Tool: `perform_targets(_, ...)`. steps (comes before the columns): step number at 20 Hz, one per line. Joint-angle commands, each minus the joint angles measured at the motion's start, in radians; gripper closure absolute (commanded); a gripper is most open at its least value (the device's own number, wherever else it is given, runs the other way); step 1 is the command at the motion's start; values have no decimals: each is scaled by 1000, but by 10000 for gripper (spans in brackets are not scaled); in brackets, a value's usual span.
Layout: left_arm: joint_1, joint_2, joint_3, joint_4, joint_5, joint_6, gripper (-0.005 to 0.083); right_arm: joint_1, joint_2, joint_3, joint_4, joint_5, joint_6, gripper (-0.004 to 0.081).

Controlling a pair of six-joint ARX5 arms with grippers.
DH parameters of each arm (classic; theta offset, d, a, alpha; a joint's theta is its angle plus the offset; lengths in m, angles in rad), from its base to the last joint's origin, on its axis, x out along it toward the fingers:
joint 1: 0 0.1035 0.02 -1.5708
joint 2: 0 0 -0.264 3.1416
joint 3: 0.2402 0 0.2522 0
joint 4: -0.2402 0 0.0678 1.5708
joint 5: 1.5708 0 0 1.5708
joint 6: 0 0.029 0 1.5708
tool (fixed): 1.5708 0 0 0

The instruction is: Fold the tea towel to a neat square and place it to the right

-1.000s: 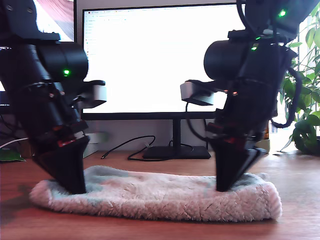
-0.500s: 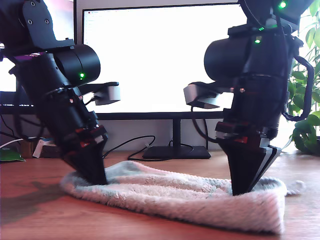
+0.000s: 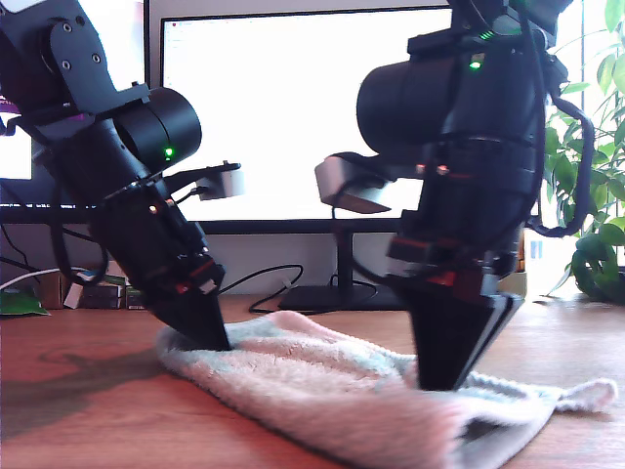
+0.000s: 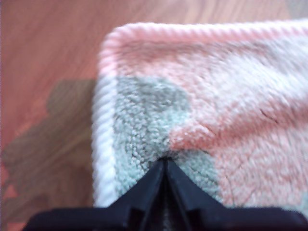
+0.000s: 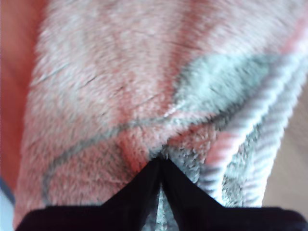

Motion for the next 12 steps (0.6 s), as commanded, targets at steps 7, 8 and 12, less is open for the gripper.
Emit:
perform_targets(7,-38,115,9,61,-2,22,798,87,51,-53,6,-52,76,782)
perform_targets(8,-44,128,18,62,-1,22,797,92,51,-47,9,-63,94,782)
perform_targets(12,-63,146,21,95,1,44,797,113,51,-22,52,-87,184,782)
